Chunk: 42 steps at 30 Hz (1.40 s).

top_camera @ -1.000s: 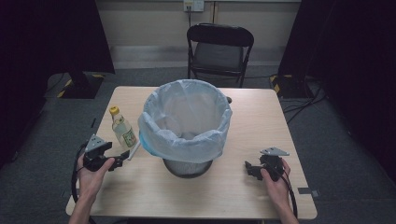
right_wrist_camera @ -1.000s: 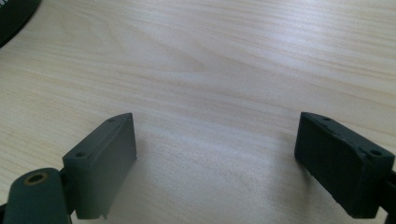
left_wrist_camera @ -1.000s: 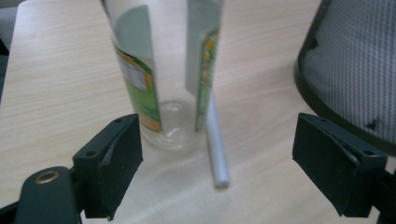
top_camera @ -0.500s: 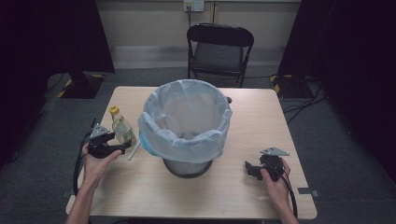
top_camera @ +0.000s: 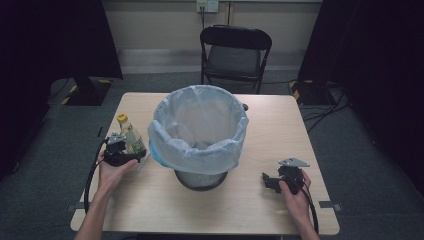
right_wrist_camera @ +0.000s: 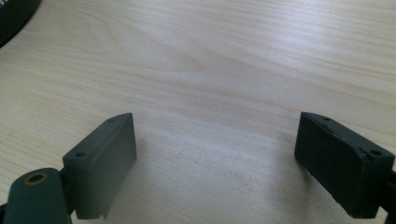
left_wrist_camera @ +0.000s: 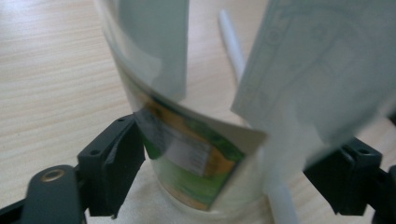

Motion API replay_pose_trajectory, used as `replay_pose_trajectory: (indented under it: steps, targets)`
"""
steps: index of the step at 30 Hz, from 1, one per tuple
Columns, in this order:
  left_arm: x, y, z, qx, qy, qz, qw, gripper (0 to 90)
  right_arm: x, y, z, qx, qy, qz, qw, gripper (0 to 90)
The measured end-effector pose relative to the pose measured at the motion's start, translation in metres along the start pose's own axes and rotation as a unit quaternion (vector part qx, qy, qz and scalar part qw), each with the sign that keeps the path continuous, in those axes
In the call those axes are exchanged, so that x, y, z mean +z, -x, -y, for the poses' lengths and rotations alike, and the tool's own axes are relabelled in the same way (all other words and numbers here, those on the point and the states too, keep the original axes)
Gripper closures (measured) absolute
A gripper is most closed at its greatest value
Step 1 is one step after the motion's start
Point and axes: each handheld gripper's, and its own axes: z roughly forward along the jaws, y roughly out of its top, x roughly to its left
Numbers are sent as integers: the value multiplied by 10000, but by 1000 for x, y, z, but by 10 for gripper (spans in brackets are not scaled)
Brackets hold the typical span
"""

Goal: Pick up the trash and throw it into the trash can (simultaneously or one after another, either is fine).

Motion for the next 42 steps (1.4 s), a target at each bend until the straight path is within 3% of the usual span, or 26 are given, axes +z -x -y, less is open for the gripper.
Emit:
replay_pose_trajectory:
  steps: [2,6,13,16,24,35,42]
  targets:
    - [1,-2,1,-55,33,-17,10000,208,0,0,0,-3,0,0,10000,118]
    - [2,-2,1,31,55,-93,9999,199,0,0,0,-2,1,0,10000,118]
    - [3,-1,1,-71,88,-48,9999,203,0,0,0,-3,1,0,10000,118]
    - [3,0,0,-51,127,-24,9999,244,0,0,0,-3,0,0,10000,118]
    - [3,7,-2,257,92,-285,9992,283,0,0,0,5,-2,2,10000,118]
    - [3,5,-2,138,125,-266,9995,284,0,0,0,-5,1,0,10000,118]
    - [-5,4,-5,75,318,-219,9992,284,0,0,0,-3,1,0,10000,118]
